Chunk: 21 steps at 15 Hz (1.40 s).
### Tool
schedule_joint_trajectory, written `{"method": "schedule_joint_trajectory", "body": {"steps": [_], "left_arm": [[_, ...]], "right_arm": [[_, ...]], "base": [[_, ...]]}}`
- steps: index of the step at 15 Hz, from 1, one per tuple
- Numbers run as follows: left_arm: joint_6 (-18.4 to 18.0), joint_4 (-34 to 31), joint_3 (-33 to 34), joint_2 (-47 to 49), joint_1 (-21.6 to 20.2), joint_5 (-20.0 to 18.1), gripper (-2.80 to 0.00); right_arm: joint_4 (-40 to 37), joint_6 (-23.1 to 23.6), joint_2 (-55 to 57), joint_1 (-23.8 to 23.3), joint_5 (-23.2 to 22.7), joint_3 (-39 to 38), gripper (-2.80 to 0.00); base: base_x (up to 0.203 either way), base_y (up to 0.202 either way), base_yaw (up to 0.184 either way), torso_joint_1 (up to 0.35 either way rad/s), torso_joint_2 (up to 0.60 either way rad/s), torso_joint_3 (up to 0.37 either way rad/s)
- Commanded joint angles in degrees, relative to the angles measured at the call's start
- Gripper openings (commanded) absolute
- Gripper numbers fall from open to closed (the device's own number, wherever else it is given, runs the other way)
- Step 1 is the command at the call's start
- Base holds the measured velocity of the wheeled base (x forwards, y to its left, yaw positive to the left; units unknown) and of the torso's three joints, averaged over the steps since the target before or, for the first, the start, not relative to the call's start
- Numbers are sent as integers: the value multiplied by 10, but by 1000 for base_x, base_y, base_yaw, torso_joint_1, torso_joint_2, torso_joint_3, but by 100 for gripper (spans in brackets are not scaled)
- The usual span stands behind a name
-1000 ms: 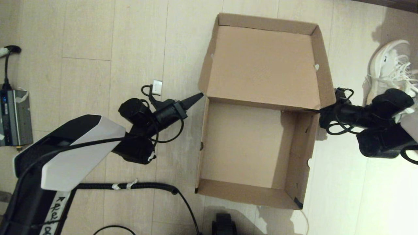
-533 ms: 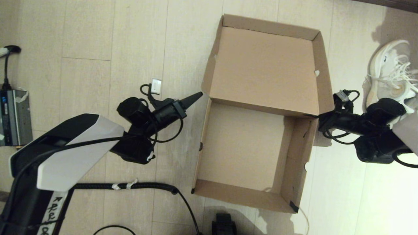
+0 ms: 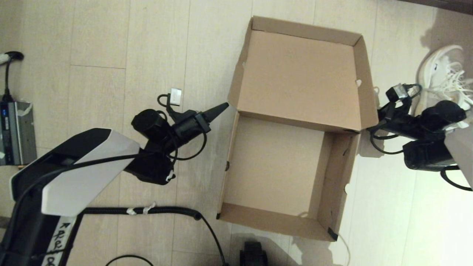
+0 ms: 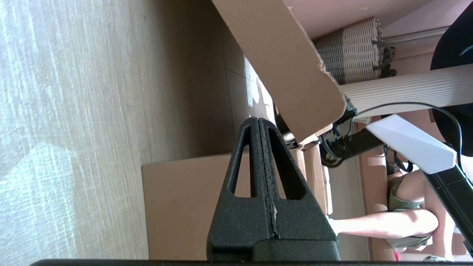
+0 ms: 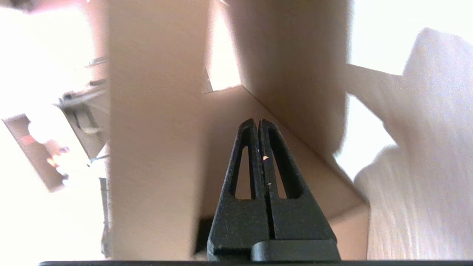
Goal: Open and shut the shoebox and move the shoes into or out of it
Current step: Close the shoe box
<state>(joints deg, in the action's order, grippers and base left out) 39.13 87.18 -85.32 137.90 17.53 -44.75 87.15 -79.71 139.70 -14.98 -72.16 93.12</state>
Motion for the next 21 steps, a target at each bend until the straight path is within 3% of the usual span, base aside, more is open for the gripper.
{"method": "schedule_joint_trajectory", "body": {"steps": [1,7,15,21], "left_arm": [[2,5,-2,1,0,-2,-280],[2,-3,-33,1,0,-2,-280],[2,-32,-76,12,6,-2,-280],[2,-32,-77,11,6,-2,-280]], "right_arm": [[5,-1,-7,-1,-4,25,-280],[-1,-2,5,-34,0,101,-280],[-64,-2,66,3,25,182,-280],[-79,-1,46,22,47,186,-280]], "base": [[0,0,0,0,0,0],[0,0,0,0,0,0],[0,0,0,0,0,0],[0,0,0,0,0,0]]}}
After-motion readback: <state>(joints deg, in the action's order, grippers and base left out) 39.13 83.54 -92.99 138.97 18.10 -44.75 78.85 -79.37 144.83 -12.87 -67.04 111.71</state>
